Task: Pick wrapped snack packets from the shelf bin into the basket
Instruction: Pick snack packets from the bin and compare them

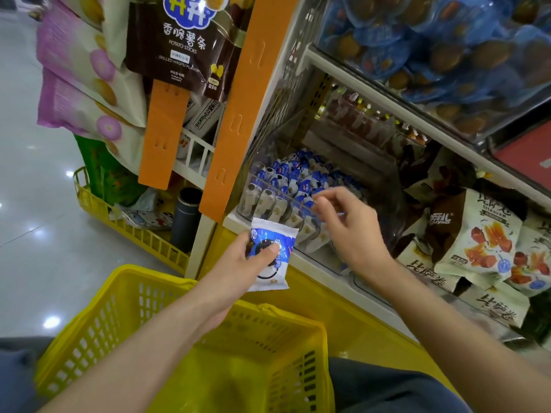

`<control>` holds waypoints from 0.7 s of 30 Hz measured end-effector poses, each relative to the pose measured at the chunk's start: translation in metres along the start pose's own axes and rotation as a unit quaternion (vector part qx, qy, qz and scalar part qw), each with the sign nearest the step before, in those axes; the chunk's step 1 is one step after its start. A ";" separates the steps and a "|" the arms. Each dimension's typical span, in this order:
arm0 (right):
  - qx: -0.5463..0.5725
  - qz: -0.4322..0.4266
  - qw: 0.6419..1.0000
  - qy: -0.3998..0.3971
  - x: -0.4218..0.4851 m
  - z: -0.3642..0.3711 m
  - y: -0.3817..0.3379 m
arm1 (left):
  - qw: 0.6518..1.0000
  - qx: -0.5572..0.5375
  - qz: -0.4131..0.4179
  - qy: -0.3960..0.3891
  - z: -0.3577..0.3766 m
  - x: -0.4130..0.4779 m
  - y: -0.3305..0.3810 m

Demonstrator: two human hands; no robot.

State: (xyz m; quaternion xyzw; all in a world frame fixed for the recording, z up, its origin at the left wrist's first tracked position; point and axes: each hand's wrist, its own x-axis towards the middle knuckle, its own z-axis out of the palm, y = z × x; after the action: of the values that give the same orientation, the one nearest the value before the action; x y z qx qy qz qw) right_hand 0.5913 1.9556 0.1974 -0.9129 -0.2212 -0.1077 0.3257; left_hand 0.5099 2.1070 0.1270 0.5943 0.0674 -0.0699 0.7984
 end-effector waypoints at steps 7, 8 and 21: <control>0.190 0.110 0.967 -0.125 -0.042 0.038 -0.004 | 0.999 0.049 0.013 0.014 -0.001 -0.001 -0.009; 0.223 0.123 0.959 -0.123 -0.044 0.042 -0.003 | 0.999 0.040 0.011 0.022 -0.001 -0.001 -0.011; -0.064 -0.118 0.987 -0.083 -0.064 0.058 0.012 | 0.991 0.044 -0.020 0.126 -0.001 0.006 -0.027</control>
State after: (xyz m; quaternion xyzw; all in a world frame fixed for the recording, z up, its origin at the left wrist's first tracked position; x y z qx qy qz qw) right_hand 0.5437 1.9632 0.1251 -0.9052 -0.3461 -0.0829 0.2323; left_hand 0.5105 2.1006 0.1001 0.6318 0.1761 -0.0131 0.7548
